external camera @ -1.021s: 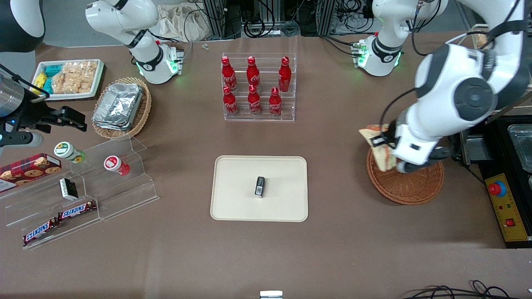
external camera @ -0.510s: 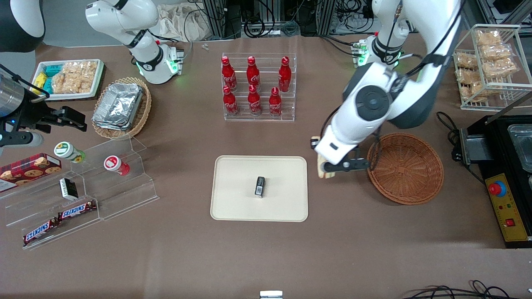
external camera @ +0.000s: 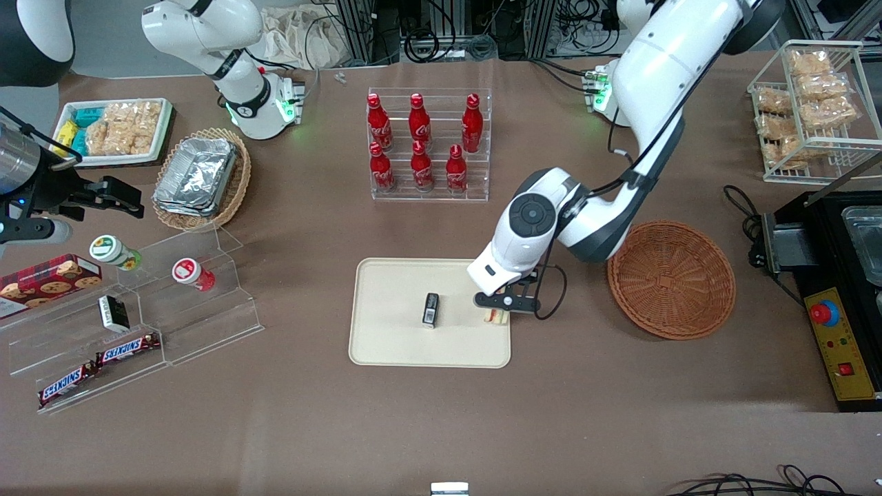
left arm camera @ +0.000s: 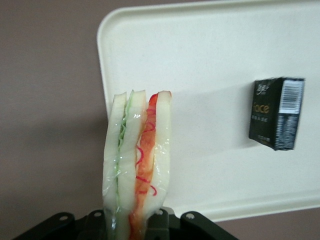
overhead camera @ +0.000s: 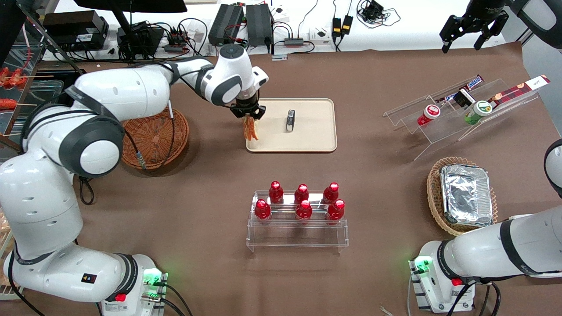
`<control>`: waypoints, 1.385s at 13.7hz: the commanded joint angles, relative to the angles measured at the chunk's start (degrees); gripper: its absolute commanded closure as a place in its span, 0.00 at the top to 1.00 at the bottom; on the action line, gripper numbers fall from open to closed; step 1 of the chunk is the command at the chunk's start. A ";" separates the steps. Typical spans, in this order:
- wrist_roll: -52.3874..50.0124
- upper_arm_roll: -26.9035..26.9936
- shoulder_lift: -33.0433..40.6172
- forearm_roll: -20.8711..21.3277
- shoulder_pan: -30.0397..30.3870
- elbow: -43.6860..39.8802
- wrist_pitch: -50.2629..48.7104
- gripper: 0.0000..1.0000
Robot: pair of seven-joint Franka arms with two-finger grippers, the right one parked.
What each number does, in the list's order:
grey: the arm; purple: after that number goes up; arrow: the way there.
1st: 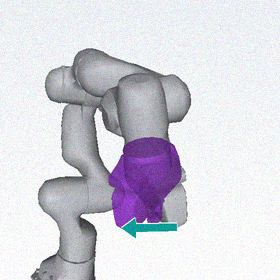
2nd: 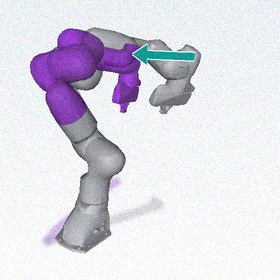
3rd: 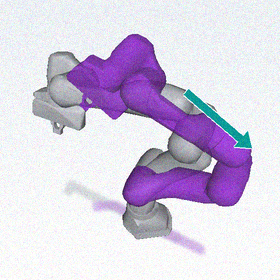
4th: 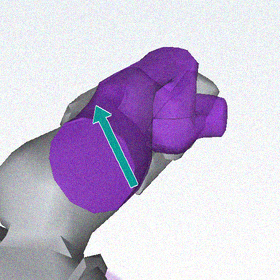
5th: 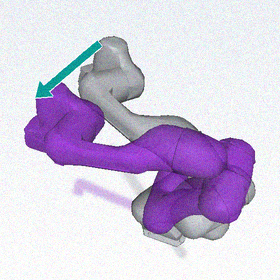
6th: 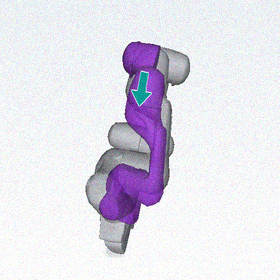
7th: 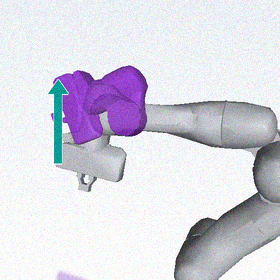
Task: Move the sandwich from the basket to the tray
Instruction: 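Carry the sandwich over the white tray beside the black object, then release the sandwich onto the tray and raise the left gripper away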
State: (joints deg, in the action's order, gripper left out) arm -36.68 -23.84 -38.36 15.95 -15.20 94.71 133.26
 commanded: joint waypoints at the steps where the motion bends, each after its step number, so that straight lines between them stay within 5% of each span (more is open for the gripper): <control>1: -1.03 0.99 -4.43 2.15 -1.15 -2.25 3.83 0.04; 2: -1.03 1.43 -5.32 3.55 -1.23 -2.25 5.33 0.40; 3: -1.12 1.52 -5.85 5.30 -1.15 -2.25 6.04 0.90; 4: -1.47 1.52 -6.20 6.80 -1.23 -2.34 6.05 0.98; 11: -4.55 1.61 5.02 3.32 -0.27 -4.35 -4.92 0.99; 13: -2.54 4.40 9.16 -0.72 -0.27 -5.33 -9.84 0.99; 17: 15.54 13.45 17.59 -15.66 -0.35 -5.59 -21.69 0.99; 19: 24.15 19.15 22.07 -18.57 -0.44 -5.68 -30.47 0.99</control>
State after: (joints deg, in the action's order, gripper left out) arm -19.36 -9.33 -21.03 0.58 -15.11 87.98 108.95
